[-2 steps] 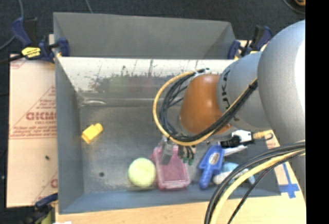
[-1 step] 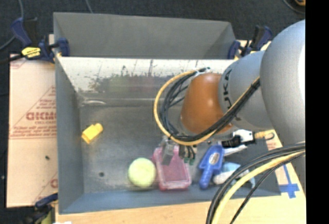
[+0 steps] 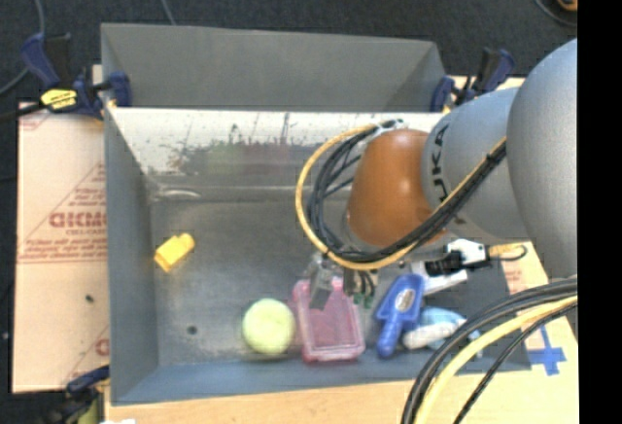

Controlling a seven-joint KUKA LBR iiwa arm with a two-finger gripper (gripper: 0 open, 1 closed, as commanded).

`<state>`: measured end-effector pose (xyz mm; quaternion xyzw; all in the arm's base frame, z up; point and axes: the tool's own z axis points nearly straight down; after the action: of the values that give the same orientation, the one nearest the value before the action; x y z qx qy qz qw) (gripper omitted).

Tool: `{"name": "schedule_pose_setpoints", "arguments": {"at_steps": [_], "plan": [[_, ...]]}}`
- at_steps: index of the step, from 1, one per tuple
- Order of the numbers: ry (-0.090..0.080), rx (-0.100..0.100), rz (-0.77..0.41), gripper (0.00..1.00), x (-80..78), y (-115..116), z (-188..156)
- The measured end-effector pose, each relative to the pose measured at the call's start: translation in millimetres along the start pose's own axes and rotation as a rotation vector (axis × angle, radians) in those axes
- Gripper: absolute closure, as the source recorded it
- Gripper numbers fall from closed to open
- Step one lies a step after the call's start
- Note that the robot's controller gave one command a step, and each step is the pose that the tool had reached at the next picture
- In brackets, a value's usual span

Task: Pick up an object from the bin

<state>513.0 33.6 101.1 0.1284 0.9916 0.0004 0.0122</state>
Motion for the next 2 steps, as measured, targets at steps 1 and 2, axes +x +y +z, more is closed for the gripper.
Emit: {"name": "schedule_pose_setpoints", "arguments": {"at_steps": [1,2], "plan": [[0.000,0.000,-0.002,1.00,-0.8,0.3,-14.4],[0.001,0.000,-0.003,1.00,-0.6,0.2,-23.1]]}}
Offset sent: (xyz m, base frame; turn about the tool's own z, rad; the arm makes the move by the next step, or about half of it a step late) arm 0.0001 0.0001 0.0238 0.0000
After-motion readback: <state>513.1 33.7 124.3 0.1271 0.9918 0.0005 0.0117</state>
